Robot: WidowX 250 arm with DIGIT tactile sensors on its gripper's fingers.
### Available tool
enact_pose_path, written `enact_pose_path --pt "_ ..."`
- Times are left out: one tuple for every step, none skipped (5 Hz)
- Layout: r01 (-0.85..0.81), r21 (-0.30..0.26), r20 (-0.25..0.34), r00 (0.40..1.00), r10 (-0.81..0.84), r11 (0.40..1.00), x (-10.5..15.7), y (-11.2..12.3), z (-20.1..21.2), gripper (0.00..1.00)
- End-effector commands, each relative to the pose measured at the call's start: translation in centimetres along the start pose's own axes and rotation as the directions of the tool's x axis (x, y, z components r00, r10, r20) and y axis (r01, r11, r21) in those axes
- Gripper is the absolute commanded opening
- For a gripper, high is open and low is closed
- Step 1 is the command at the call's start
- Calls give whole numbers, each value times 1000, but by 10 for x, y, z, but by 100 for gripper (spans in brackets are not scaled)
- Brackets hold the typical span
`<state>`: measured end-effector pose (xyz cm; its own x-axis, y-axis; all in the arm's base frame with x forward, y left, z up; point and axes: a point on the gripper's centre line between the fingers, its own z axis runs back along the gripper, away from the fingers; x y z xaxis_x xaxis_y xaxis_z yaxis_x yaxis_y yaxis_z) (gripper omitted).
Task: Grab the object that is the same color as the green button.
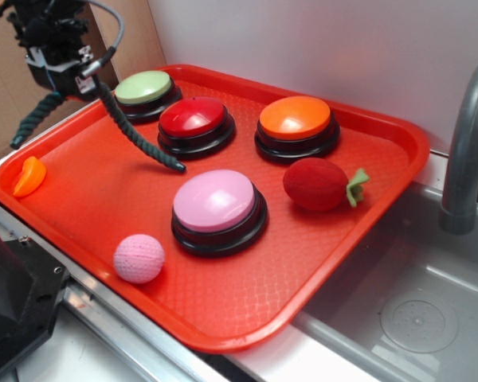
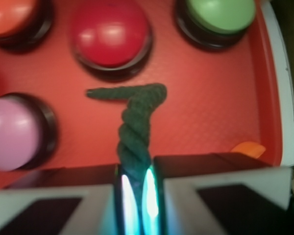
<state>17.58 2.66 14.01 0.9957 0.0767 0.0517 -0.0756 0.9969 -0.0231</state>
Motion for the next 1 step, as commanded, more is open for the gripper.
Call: enact_pose_path --pt "23 -29 -29 999 -24 999 4 -17 8 0"
